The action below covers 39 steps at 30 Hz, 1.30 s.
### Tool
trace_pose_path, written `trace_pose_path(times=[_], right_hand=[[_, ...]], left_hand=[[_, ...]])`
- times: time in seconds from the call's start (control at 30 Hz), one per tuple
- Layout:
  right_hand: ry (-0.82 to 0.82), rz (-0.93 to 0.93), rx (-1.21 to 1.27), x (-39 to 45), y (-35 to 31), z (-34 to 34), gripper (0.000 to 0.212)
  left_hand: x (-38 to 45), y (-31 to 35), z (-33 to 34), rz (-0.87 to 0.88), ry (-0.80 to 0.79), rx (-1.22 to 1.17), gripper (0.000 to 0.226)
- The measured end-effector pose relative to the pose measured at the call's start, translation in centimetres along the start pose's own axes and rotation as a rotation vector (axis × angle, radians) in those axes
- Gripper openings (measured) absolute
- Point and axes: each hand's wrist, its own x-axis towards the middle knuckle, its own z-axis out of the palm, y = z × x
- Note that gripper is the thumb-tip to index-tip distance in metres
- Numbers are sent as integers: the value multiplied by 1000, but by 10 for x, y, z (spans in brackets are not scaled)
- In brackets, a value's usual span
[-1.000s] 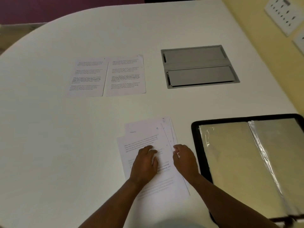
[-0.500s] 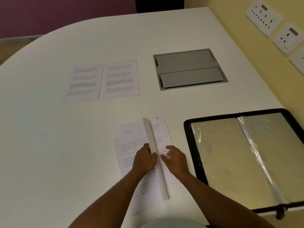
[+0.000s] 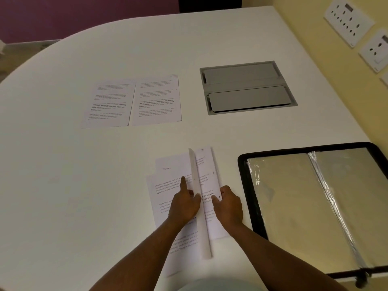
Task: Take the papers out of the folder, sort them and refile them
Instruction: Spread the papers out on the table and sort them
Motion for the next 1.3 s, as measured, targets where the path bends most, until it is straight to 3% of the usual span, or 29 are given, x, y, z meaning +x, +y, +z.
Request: trace_pose_path(times=[0.2,0.37,0.57,0.73,0.87,1.0,1.13,1.2,1.3], right_hand=[[47,-60,-35,15,-11,-39,18],[93,-85,-162,30,-25,-89,16],[75,-132,-130,40,-42,-139,22],[274,-207,-88,44,-58,-188,16],[403,-170,183,54,-73,-209,13],[372,-81,537,82,-88,-205,12],[301,20,803,119,-97,-191,16],[256,77,887,137,-101,-184,17],[191,125,943,164,-107,-174,14]], left_hand=[[-3,7,-11,-11,-102,57,96],[-2,2,-10,-4,-112,215,64],[-4,-8,1,89,-10,505,58],[-3,-14,0,142,53,563,50],[12,-3,-9,178,118,284,41],[39,42,-34,169,238,-99,38],[76,88,-69,19,89,-627,43],[95,106,-84,-27,18,-742,46],[121,125,-100,-41,66,-780,36]])
